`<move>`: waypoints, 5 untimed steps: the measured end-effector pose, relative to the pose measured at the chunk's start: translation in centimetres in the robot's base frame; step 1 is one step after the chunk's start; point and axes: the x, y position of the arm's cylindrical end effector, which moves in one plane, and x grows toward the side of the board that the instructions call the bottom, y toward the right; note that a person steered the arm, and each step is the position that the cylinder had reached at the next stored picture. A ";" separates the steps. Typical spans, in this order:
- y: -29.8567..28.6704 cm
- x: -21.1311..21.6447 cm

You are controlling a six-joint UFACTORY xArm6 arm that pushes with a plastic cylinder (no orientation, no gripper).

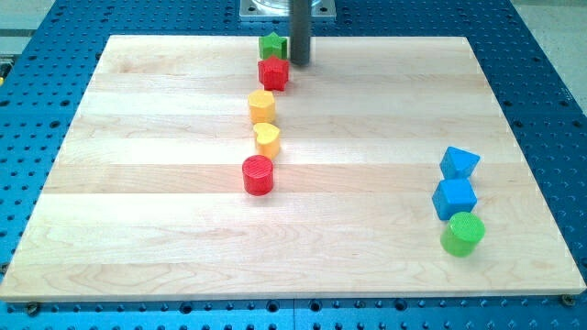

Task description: Move the triangle to the right of the red circle

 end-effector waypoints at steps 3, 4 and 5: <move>23.6 18.0; 20.8 24.3; 17.0 24.8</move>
